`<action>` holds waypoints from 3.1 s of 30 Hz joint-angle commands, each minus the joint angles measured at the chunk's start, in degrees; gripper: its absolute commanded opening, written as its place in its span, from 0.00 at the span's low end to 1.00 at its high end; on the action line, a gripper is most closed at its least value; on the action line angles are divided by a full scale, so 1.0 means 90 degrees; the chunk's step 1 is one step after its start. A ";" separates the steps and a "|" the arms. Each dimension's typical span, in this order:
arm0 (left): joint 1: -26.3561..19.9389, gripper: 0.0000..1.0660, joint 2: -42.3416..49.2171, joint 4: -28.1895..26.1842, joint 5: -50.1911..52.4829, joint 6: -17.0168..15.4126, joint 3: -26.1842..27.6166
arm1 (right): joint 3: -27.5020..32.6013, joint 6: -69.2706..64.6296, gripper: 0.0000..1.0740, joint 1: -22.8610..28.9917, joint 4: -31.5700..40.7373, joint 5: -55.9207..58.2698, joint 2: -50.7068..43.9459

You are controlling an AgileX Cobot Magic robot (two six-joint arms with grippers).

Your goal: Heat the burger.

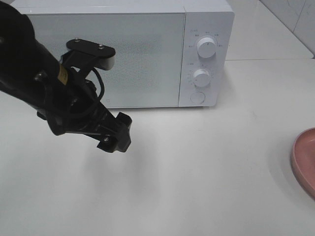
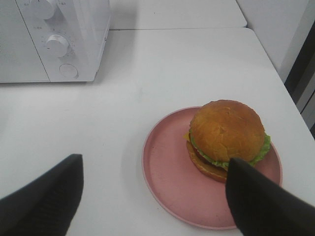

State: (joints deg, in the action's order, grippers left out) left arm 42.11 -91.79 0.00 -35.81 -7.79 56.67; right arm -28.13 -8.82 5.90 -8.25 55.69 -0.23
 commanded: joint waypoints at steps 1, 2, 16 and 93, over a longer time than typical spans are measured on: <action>-0.0223 0.93 0.0223 -0.0121 -0.0458 -0.0025 0.0006 | 0.0013 0.0051 0.71 -0.0051 -0.0006 -0.0051 -0.0172; -0.0223 0.93 0.0223 -0.0121 -0.0458 -0.0025 0.0006 | 0.0013 0.0051 0.71 -0.0051 -0.0006 -0.0051 -0.0172; -0.2476 0.93 0.0961 -0.0407 -0.2094 0.0006 0.0019 | 0.0013 0.0051 0.71 -0.0051 -0.0006 -0.0051 -0.0172; -0.5010 0.92 1.0390 -0.0363 -0.2820 0.0866 -0.3011 | 0.0013 0.0051 0.71 -0.0045 -0.0006 -0.0051 -0.0172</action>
State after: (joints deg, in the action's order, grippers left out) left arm -2.75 0.23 -3.38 -61.25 0.00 29.74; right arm -28.13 -8.82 5.90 -8.25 55.69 -0.23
